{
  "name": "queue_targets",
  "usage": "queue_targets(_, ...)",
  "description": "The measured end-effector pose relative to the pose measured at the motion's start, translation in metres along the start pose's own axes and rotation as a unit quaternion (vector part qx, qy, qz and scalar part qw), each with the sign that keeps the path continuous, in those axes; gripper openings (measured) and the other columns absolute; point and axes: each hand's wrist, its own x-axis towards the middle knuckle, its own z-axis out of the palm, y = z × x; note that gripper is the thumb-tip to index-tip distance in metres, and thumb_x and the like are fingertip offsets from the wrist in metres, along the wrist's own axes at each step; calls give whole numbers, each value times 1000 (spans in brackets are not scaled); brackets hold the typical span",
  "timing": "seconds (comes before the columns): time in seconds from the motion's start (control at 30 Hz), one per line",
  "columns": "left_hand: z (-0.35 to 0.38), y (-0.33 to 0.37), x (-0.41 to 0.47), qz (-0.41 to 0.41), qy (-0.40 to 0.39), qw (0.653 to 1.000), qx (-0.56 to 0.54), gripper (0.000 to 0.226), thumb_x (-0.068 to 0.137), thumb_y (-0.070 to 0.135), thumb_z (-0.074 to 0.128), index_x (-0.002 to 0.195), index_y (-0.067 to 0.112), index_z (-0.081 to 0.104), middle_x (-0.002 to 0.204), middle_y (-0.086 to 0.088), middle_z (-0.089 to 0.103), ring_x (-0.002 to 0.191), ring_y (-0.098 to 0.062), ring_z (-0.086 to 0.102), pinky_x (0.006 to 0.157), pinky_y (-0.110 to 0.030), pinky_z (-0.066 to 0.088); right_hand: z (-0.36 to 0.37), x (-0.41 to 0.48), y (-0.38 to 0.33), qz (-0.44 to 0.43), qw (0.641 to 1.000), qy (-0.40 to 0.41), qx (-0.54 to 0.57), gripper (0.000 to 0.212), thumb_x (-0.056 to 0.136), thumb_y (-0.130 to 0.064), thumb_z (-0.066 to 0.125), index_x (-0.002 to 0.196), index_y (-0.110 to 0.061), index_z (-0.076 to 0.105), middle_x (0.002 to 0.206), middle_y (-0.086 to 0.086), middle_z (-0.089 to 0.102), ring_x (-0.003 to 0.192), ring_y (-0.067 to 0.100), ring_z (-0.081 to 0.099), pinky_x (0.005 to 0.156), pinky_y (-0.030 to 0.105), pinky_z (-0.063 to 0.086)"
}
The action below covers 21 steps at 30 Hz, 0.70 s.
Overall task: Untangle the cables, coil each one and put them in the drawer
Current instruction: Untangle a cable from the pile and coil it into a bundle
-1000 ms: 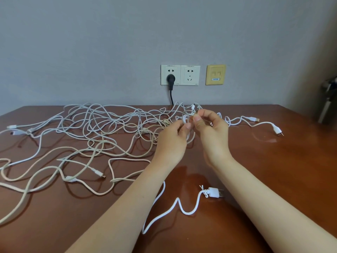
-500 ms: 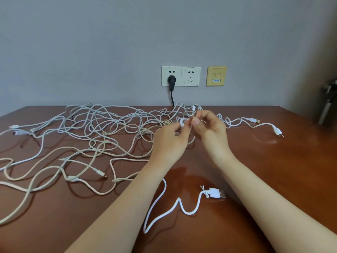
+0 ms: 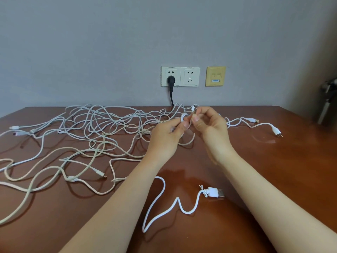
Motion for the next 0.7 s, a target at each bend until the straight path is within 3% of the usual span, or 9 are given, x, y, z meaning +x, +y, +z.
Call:
queue_targets(0.07, 0, 2, -1, -22, -11, 998, -59, 21, 94, 25, 54, 94, 14, 71, 55, 7, 48, 50, -3, 42, 61, -27, 36, 1, 0, -1, -4, 1000, 21, 1, 25, 90, 6, 50, 77, -14, 54, 68, -3, 60, 67, 8, 58, 76, 29, 51)
queue_targets(0.17, 3, 7, -2, -67, -20, 982, -175, 18, 92, 19, 56, 103, 30, 67, 44, 13, 47, 42, -1, 42, 49, -11, 35, -1, 0, -3, 50, 989, 49, 130, 16, 90, 2, 51, 81, -8, 59, 61, -5, 63, 61, 4, 61, 67, 18, 54)
queue_targets(0.3, 6, 8, 0, -73, 7, 982, -171, 31, 93, 18, 51, 76, 37, 69, 46, 10, 45, 45, -5, 41, 51, -22, 34, -3, 1, -5, 99, 966, 46, 233, 8, 91, 0, 49, 92, 1, 56, 66, 0, 63, 66, 8, 64, 71, 20, 57)
queue_targets(0.4, 7, 5, 2, -92, 38, 981, -167, 35, 94, 15, 46, 65, 26, 62, 42, 11, 46, 46, -6, 41, 52, -25, 33, 0, -1, -7, 75, 987, 56, 132, 11, 89, 0, 54, 83, -6, 61, 63, -2, 64, 64, 9, 62, 73, 23, 55)
queue_targets(0.53, 5, 4, 3, -110, 62, 973, -191, 26, 95, 13, 46, 74, 23, 58, 55, 13, 56, 41, 2, 44, 43, -10, 33, 7, -6, -10, 74, 995, 60, 16, 17, 82, 1, 64, 73, -13, 65, 57, -4, 66, 55, 7, 59, 64, 22, 54)
queue_targets(0.6, 6, 5, 2, -124, 66, 969, -204, 15, 95, 16, 48, 83, 22, 54, 65, 7, 60, 42, 3, 47, 47, -13, 36, 8, -7, -11, 94, 994, 59, 1, 15, 79, 1, 67, 71, -12, 67, 60, -2, 66, 56, 9, 58, 60, 19, 54)
queue_targets(0.7, 9, 5, 1, -131, 64, 971, -190, 18, 95, 14, 47, 81, 24, 53, 63, 5, 59, 51, -5, 51, 61, -24, 43, 6, -6, -14, 127, 991, 44, -15, 12, 79, 2, 67, 72, -7, 68, 65, 5, 64, 59, 13, 56, 61, 18, 55)
